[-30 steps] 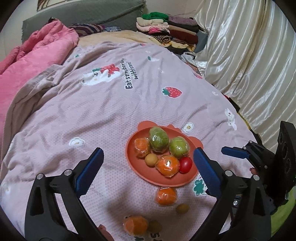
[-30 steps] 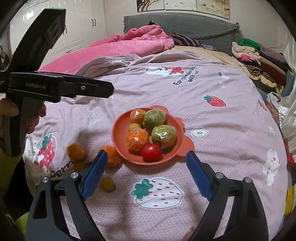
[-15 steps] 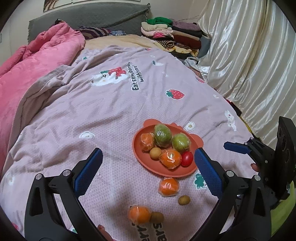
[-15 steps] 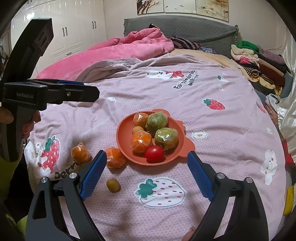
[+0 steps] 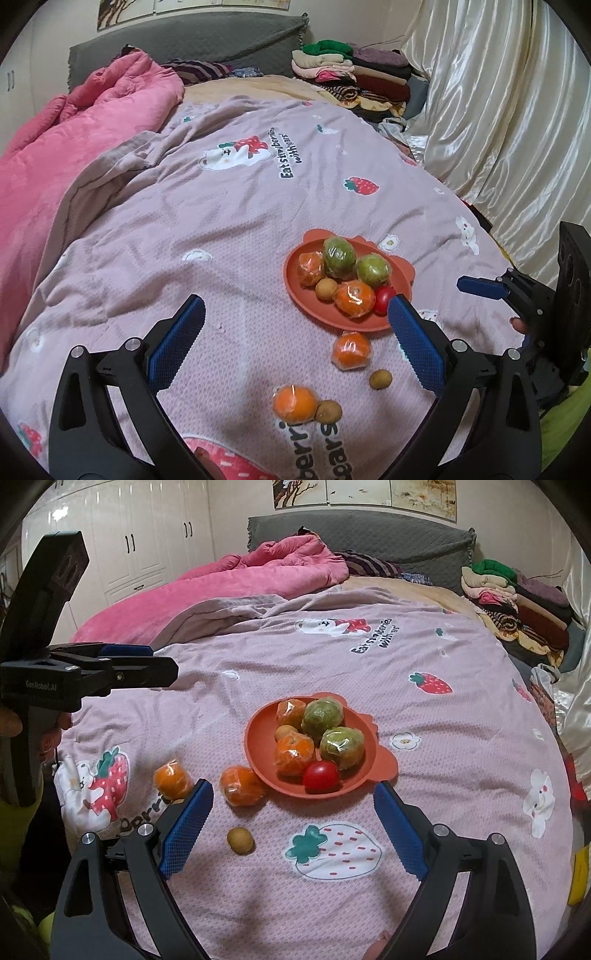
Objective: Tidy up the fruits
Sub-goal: 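Lift both open tools back from the plate, then grasp a bagged orange with the left tool while the right tool grasps a small yellow fruit, then carry the bagged orange and small yellow fruit over the plate and lower them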
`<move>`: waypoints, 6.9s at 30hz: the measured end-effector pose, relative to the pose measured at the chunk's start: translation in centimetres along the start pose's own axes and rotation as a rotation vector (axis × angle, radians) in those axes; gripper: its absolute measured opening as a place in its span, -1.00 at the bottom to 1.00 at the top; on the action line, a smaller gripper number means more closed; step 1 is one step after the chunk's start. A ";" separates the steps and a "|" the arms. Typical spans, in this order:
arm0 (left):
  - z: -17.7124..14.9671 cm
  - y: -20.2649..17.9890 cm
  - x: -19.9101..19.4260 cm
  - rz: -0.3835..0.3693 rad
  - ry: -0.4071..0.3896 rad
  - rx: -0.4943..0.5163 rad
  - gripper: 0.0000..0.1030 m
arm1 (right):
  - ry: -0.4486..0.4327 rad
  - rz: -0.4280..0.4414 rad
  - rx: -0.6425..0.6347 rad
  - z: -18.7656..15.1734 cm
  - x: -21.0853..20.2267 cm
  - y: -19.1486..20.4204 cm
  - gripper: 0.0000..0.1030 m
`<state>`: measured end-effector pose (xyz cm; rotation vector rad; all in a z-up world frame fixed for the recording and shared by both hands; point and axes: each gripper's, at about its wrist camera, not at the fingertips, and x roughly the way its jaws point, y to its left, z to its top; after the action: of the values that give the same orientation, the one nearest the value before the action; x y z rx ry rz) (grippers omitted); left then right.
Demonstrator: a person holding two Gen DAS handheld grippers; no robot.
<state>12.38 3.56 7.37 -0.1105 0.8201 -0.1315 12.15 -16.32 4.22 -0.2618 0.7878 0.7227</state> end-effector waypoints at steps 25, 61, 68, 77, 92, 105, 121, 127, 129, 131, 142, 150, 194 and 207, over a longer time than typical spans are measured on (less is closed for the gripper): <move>-2.9 0.1 -1.9 0.021 0.003 0.009 0.81 | 0.020 -0.014 -0.005 -1.4 -0.3 1.8 0.79; -6.7 0.6 -1.0 0.046 0.081 0.004 0.81 | 0.079 0.008 -0.013 -3.5 1.3 2.9 0.79; -8.1 1.4 0.2 0.029 0.138 -0.015 0.81 | 0.099 0.013 -0.024 -4.1 2.1 3.2 0.79; -8.8 1.6 1.5 -0.018 0.179 -0.036 0.71 | 0.116 0.022 -0.036 -4.7 3.2 3.4 0.78; -9.0 1.6 3.1 -0.059 0.216 -0.054 0.34 | 0.157 0.064 -0.068 -5.1 6.5 3.5 -0.42; -8.4 1.7 5.4 -0.091 0.264 -0.086 -0.03 | 0.146 0.096 -0.065 -5.3 6.6 3.5 -0.52; -7.6 1.5 6.1 -0.105 0.277 -0.078 -0.37 | 0.139 0.128 -0.051 -5.0 6.1 3.1 -0.58; -7.1 2.1 4.9 -0.113 0.242 -0.094 -0.37 | 0.115 0.142 -0.034 -4.5 5.0 2.7 -0.58; -6.5 2.0 4.5 -0.113 0.227 -0.092 -0.37 | 0.099 0.144 -0.024 -4.3 4.4 2.3 -0.58; -5.9 1.9 4.4 -0.113 0.215 -0.092 -0.37 | 0.086 0.136 -0.019 -4.0 3.9 2.0 -0.58; -2.1 0.3 4.9 -0.111 0.178 -0.046 -0.37 | 0.018 0.081 0.011 -2.1 2.0 -1.1 -0.58; 0.0 -0.8 6.3 -0.112 0.173 -0.014 -0.37 | -0.007 0.041 0.018 -0.8 1.7 -2.8 -0.58; 0.7 -1.1 10.8 -0.113 0.195 -0.006 -0.37 | -0.010 -0.007 0.040 1.2 4.1 -5.0 -0.58; 0.8 -0.9 11.4 -0.106 0.191 0.003 -0.37 | 0.004 -0.035 0.032 1.0 4.7 -5.0 -0.58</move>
<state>20.62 0.86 -0.16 -0.1400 1.0045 -0.2459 18.38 -17.26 1.30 -0.2477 0.7963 0.6763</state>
